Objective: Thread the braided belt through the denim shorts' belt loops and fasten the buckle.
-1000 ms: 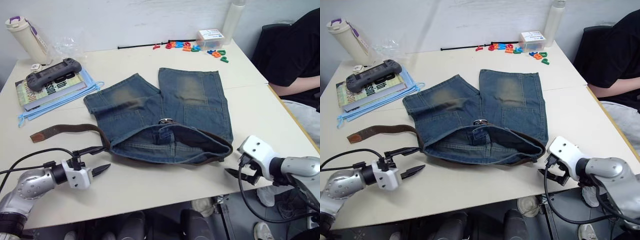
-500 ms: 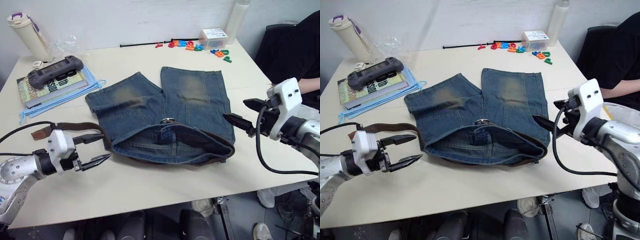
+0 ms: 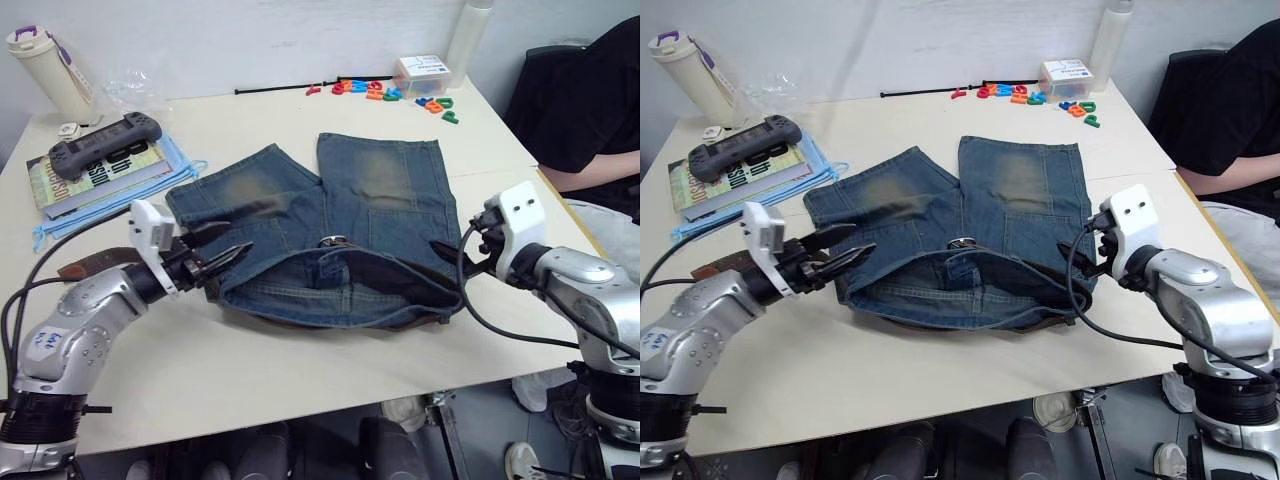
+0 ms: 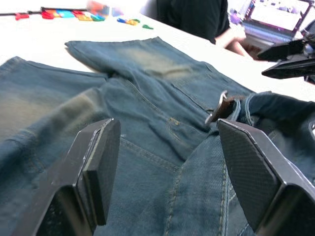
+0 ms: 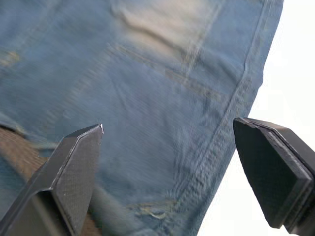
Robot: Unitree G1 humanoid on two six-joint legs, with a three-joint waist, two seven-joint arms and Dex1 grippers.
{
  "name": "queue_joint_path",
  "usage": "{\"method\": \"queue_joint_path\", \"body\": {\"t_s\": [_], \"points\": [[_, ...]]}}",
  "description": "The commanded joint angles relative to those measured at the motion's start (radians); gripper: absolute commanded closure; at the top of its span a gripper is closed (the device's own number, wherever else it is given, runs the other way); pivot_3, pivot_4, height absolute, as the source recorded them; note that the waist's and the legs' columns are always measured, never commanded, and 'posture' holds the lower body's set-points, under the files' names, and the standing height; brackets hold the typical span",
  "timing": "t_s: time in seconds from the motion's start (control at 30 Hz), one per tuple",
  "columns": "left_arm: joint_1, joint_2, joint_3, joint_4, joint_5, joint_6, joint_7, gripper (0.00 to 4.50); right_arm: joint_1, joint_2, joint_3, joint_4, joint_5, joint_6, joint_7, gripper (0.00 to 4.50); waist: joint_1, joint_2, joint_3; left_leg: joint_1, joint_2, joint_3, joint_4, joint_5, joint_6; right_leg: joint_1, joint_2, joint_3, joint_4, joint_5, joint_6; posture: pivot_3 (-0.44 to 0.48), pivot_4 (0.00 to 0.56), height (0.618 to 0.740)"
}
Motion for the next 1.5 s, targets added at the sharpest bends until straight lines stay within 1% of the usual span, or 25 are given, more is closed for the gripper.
{"method": "queue_joint_path", "body": {"t_s": [0.03, 0.1, 0.17, 0.23, 0.3, 0.37, 0.47, 0.5, 0.53, 0.57, 0.63, 0.73, 0.87, 0.93, 1.03, 1.1, 1.17, 1.3, 1.5], "points": [[-0.11, -0.052, -0.093, 0.079, 0.119, 0.022, -0.023, 1.02, -0.039, 0.02, 0.057, 0.049, -0.059, -0.07, -0.013, 0.0, 0.0, 0.0, 0.0, 0.0, 0.0, 0.0, 0.001, 0.0, 0.0, 0.0, 0.0, 0.0, 0.001, 0.0, 0.0, 0.0, 0.15, 0.714], [-0.149, -0.072, -0.15, 0.148, 0.218, -0.019, -0.056, 1.02, -0.029, 0.011, 0.096, 0.044, -0.062, -0.09, 0.029, 0.0, 0.001, 0.0, 0.0, 0.0, -0.004, 0.0, 0.001, 0.0, 0.0, 0.0, 0.0, 0.0, 0.001, 0.0, 0.0, 0.0, 0.15, 0.714], [-0.154, -0.07, -0.169, 0.17, 0.255, -0.042, -0.115, 1.02, -0.008, -0.013, 0.129, -0.006, -0.039, -0.085, 0.089, 0.0, 0.001, 0.0, 0.0, 0.0, -0.004, -0.001, 0.0, 0.0, 0.0, 0.0, 0.001, 0.0, 0.001, 0.0, 0.0, 0.0, 0.15, 0.714], [-0.134, -0.04, -0.186, 0.159, 0.282, -0.066, -0.207, 1.02, 0.027, -0.047, 0.153, -0.075, -0.003, -0.067, 0.158, 0.0, -0.002, 0.0, 0.0, -0.001, -0.004, 0.0, 0.0, 0.0, 0.0, -0.001, 0.001, 0.0, -0.001, 0.0, 0.0, 0.0, 0.15, 0.714], [-0.09, 0.014, -0.201, 0.124, 0.302, -0.085, -0.315, 1.02, 0.065, -0.077, 0.162, -0.14, 0.031, -0.053, 0.212, 0.0, -0.004, 0.0, 0.0, -0.002, -0.003, 0.0, 0.0, -0.001, 0.0, -0.002, 0.001, -0.001, -0.002, 0.0, 0.0, 0.0, 0.15, 0.714], [-0.038, 0.062, -0.191, 0.076, 0.29, -0.096, -0.404, 1.02, 0.104, -0.106, 0.169, -0.193, 0.046, -0.055, 0.247, 0.0, -0.006, 0.0, 0.0, -0.001, 0.0, 0.001, -0.001, -0.001, 0.0, -0.002, 0.001, -0.002, -0.003, 0.0, 0.0, 0.0, 0.15, 0.714], [0.064, 0.152, -0.13, -0.04, 0.22, -0.086, -0.546, 1.02, 0.183, -0.176, 0.206, -0.254, 0.014, -0.091, 0.288, 0.0, -0.002, 0.0, 0.0, -0.001, 0.003, 0.001, -0.001, -0.001, 0.0, -0.001, 0.001, -0.002, -0.003, 0.0, 0.0, 0.0, 0.15, 0.714], [0.085, 0.17, -0.118, -0.061, 0.212, -0.083, -0.571, 1.02, 0.198, -0.191, 0.214, -0.26, 0.001, -0.103, 0.292, 0.0, 0.0, 0.0, 0.0, -0.001, 0.003, 0.001, 0.0, -0.002, 0.0, 0.0, 0.001, -0.002, -0.004, 0.0, 0.0, 0.0, 0.15, 0.714], [0.107, 0.191, -0.116, -0.074, 0.232, -0.097, -0.589, 1.02, 0.211, -0.203, 0.22, -0.261, -0.012, -0.118, 0.293, 0.0, 0.002, 0.0, 0.0, -0.001, 0.003, 0.001, 0.0, -0.002, 0.001, 0.0, 0.0, -0.002, -0.005, 0.0, 0.0, 0.0, 0.15, 0.714], [0.122, 0.201, -0.122, -0.064, 0.28, -0.127, -0.583, 1.02, 0.215, -0.198, 0.219, -0.252, -0.017, -0.116, 0.282, 0.0, 0.005, 0.0, 0.0, 0.0, 0.003, 0.001, 0.001, -0.002, 0.001, 0.0, -0.001, -0.002, -0.006, 0.0, 0.0, 0.0, 0.15, 0.714], [0.133, 0.198, -0.127, -0.035, 0.338, -0.161, -0.566, 1.02, 0.219, -0.196, 0.229, -0.237, -0.041, -0.124, 0.264, 0.0, 0.008, 0.0, 0.0, 0.001, 0.002, 0.001, 0.001, -0.003, 0.002, 0.001, -0.002, -0.002, -0.006, 0.0, 0.0, 0.0, 0.15, 0.714], [0.118, 0.169, -0.134, 0.007, 0.41, -0.21, -0.536, 1.02, 0.216, -0.181, 0.23, -0.245, -0.044, -0.119, 0.253, 0.0, 0.012, 0.0, 0.0, 0.001, 0.002, 0.001, 0.001, -0.003, 0.002, 0.001, -0.002, -0.002, -0.005, 0.0, 0.0, 0.0, 0.15, 0.714], [0.108, 0.107, -0.078, -0.025, 0.344, -0.163, -0.504, 1.02, 0.214, -0.14, 0.151, -0.275, 0.014, -0.097, 0.244, 0.0, 0.016, 0.0, 0.0, 0.001, 0.002, 0.001, 0.001, -0.003, 0.002, 0.001, -0.002, -0.002, -0.005, 0.0, 0.0, 0.0, 0.15, 0.714], [0.114, 0.075, -0.038, -0.04, 0.314, -0.157, -0.478, 1.02, 0.214, -0.122, 0.091, -0.285, 0.053, -0.088, 0.247, 0.0, 0.017, 0.0, 0.0, 0.0, 0.002, 0.001, 0.001, -0.003, 0.002, 0.001, -0.002, -0.002, -0.005, 0.0, 0.0, 0.0, 0.15, 0.714], [0.145, 0.026, 0.037, -0.091, 0.248, -0.122, -0.418, 1.02, 0.215, -0.101, -0.036, -0.319, 0.147, -0.065, 0.26, 0.0, 0.017, 0.0, 0.0, 0.0, 0.002, 0.001, 0.001, -0.003, 0.002, 0.001, -0.002, -0.002, -0.005, 0.0, 0.0, 0.0, 0.15, 0.714], [0.161, -0.008, 0.091, -0.133, 0.207, -0.088, -0.351, 1.02, 0.197, -0.065, -0.112, -0.319, 0.187, -0.052, 0.227, 0.0, 0.019, 0.0, 0.0, 0.0, 0.002, 0.001, 0.001, -0.003, 0.002, 0.001, -0.002, -0.003, -0.005, 0.0, 0.0, 0.0, 0.15, 0.714], [0.165, -0.048, 0.131, -0.164, 0.195, -0.061, -0.268, 1.02, 0.17, -0.018, -0.16, -0.3, 0.209, -0.038, 0.169, 0.0, 0.019, 0.0, 0.0, 0.001, 0.002, 0.0, 0.001, -0.003, 0.002, 0.001, -0.002, -0.003, -0.005, 0.0, 0.0, 0.0, 0.15, 0.714], [0.188, -0.123, 0.163, -0.201, 0.213, -0.034, -0.136, 1.02, 0.158, 0.026, -0.144, -0.257, 0.168, -0.051, 0.092, 0.0, 0.023, 0.0, 0.0, 0.001, 0.002, 0.0, 0.002, -0.003, 0.001, 0.001, -0.002, -0.002, -0.004, 0.0, 0.0, 0.0, 0.15, 0.714], [0.204, -0.185, 0.189, -0.218, 0.224, -0.031, -0.033, 1.02, 0.17, 0.023, -0.082, -0.242, 0.138, -0.109, 0.097, 0.0, 0.024, 0.0, 0.0, 0.001, 0.002, 0.001, 0.002, -0.003, 0.001, 0.001, -0.002, -0.002, -0.004, 0.0, 0.0, 0.0, 0.15, 0.714]]}}
